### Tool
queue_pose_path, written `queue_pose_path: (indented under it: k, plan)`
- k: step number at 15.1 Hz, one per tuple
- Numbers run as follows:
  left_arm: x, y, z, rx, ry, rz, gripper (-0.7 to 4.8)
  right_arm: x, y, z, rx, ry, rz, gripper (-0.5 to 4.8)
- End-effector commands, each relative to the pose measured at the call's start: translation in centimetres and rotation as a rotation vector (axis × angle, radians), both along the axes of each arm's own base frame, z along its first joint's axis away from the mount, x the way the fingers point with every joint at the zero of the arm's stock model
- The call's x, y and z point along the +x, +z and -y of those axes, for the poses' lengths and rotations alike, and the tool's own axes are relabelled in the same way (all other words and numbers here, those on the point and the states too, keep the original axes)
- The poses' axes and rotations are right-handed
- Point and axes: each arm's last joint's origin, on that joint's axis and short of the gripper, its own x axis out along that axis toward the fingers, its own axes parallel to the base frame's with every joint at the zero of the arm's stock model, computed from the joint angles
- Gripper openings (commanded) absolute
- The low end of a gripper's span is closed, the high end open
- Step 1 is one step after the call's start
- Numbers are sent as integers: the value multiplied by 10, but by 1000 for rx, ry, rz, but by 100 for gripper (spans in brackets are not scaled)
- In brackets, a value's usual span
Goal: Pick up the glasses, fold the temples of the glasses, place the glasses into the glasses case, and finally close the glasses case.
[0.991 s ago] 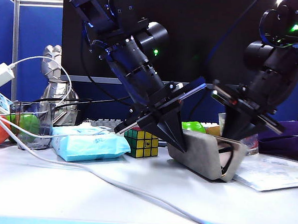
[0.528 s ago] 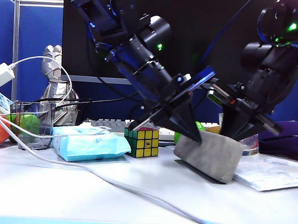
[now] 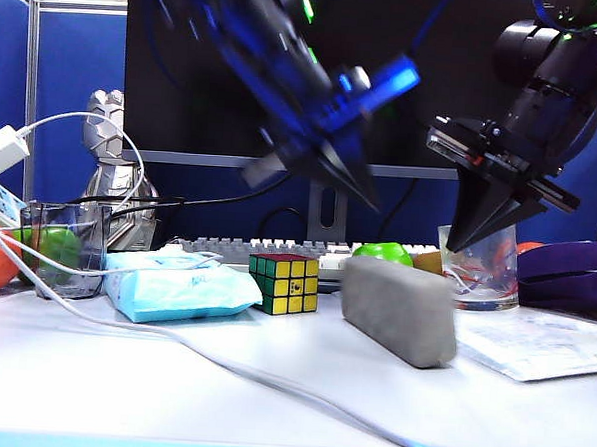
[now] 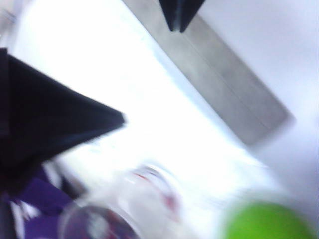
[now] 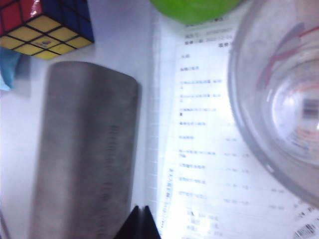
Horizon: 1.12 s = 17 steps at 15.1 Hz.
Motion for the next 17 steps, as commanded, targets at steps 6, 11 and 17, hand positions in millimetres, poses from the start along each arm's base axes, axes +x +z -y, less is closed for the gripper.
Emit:
queue_pose_path:
  k: [6, 11, 17]
  plan:
    - [-38, 90, -44, 39, 154, 250, -6, -1, -9, -24, 37, 76, -26, -5]
    - [-60, 127, -66, 8, 213, 370, -6, -1, -27, -45, 39, 136, -82, -5]
    - [-71, 143, -76, -17, 230, 407, -6, -13, -26, -68, 122, 248, -122, -5]
